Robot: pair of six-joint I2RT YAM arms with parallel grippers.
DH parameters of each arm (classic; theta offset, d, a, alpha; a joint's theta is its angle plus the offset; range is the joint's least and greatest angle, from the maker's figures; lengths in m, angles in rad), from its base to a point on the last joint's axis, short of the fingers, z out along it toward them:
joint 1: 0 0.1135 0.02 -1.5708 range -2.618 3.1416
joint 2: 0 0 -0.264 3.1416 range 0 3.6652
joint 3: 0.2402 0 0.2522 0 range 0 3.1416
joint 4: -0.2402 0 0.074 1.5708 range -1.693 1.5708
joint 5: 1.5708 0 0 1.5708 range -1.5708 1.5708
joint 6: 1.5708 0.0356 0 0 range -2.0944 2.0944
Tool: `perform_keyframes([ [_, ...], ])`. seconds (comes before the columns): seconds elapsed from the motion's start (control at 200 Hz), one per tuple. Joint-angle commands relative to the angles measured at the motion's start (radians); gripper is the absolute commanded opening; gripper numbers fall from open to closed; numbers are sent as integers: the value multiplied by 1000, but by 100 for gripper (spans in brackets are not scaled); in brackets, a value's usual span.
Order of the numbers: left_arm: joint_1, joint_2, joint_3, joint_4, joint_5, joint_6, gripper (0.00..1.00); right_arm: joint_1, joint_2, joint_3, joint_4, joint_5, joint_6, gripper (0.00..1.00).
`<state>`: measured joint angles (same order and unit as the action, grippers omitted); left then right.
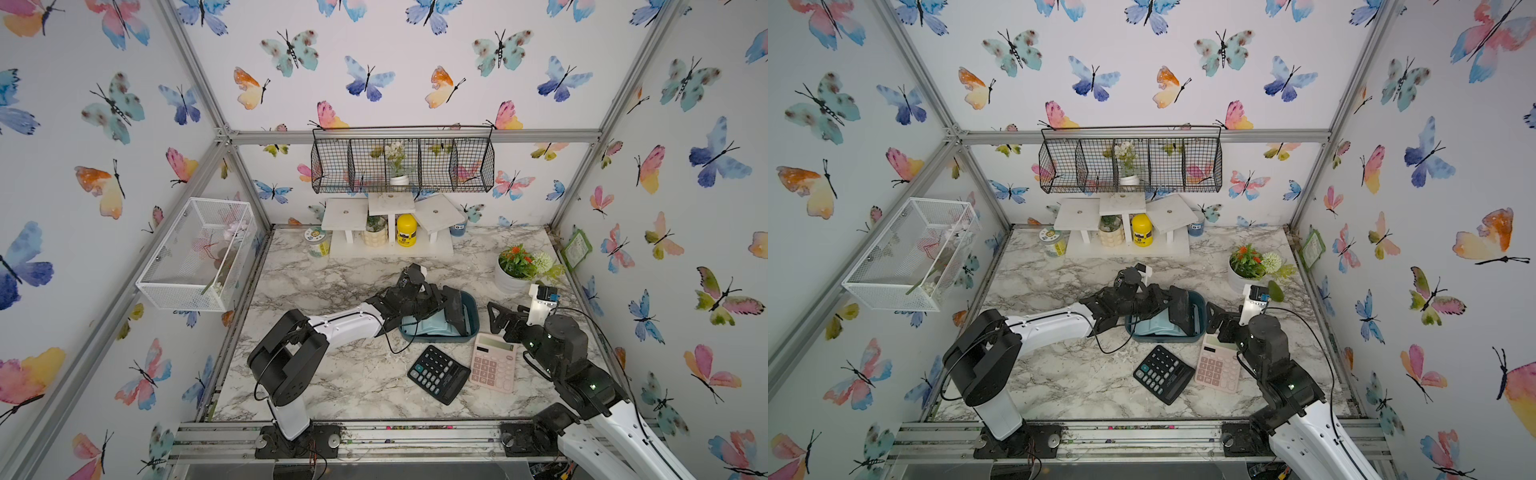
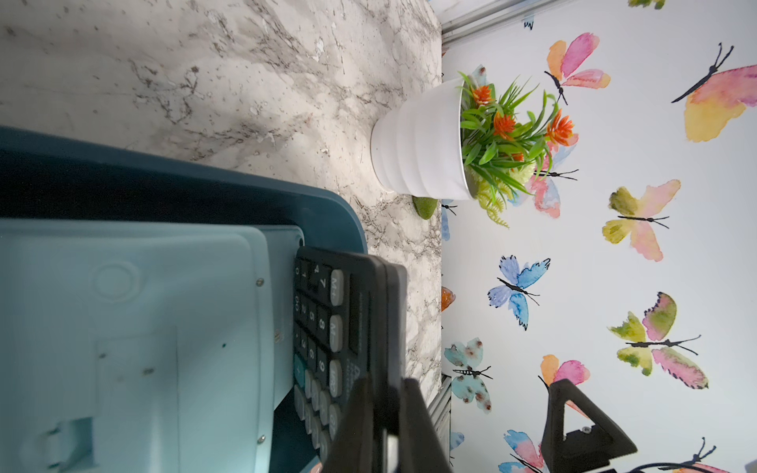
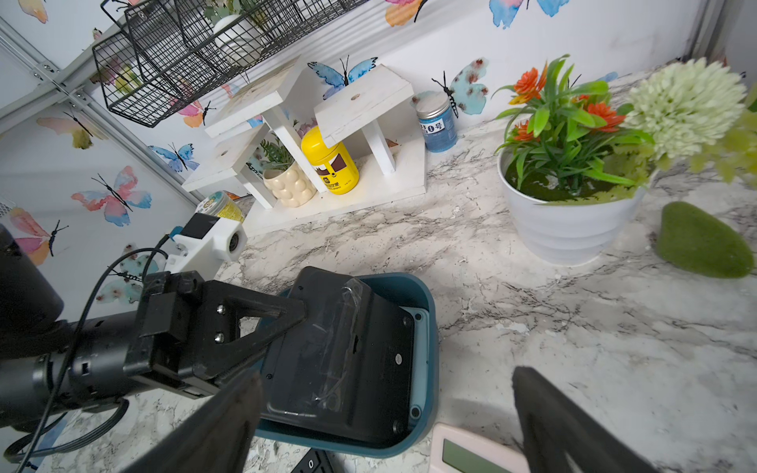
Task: Put the calculator in the storage box
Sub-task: Place the calculator in the storage box.
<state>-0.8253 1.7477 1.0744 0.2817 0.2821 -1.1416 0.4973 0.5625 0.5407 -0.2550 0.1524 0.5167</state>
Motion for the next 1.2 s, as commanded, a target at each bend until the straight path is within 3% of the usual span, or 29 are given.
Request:
perform_keyframes([
  [0.0,-9,22,3,-31,-54,26,0,3,8,1,8,-14,11,98],
  [0.11,-12,30,17,-67,-58,37,0,3,13,-1,11,-19,13,98],
  [0.34,-19,22,35,-127,-70,63,24,3,14,-6,13,-29,19,98],
  [0.496,-19,-7,26,-176,-106,83,45,3,20,-7,17,-33,20,98],
  [0.856,-19,-76,19,-276,-163,123,50,4,34,-16,31,-51,28,98],
  [1.196,-29,-109,-5,-304,-175,135,47,3,41,-24,40,-66,36,98],
])
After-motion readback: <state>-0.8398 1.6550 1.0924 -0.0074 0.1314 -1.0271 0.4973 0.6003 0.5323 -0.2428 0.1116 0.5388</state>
